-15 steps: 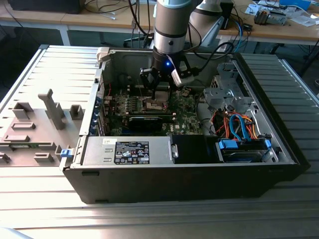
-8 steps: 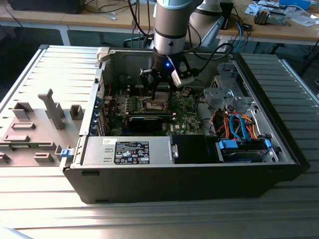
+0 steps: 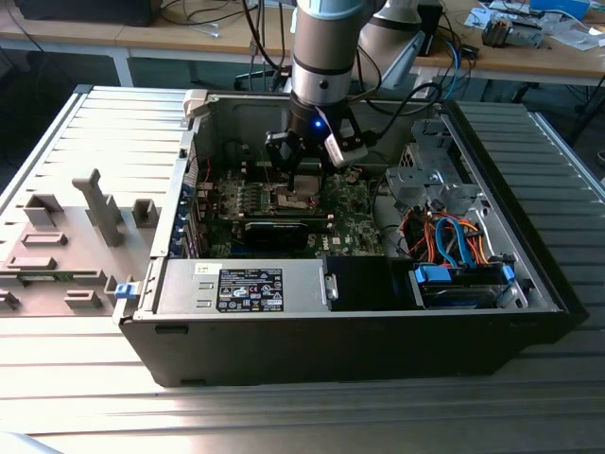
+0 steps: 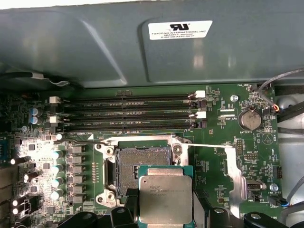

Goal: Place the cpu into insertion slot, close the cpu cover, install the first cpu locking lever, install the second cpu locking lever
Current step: 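Place the cpu into insertion slot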

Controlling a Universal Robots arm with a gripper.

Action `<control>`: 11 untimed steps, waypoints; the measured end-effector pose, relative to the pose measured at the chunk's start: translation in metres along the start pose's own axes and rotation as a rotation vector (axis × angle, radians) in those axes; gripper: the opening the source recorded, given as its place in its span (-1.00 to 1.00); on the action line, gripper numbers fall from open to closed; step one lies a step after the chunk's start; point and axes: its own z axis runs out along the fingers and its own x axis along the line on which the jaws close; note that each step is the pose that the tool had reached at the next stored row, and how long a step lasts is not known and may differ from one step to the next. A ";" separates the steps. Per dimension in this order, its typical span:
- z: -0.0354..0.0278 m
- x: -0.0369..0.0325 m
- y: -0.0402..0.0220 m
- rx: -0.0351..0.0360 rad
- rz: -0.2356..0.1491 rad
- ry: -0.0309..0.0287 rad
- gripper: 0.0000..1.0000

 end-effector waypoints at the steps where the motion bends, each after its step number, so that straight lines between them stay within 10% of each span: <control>1: 0.0003 0.0000 0.0000 0.0002 0.000 0.0001 0.08; 11: 0.0024 0.0000 -0.0001 0.0019 0.000 0.0000 0.08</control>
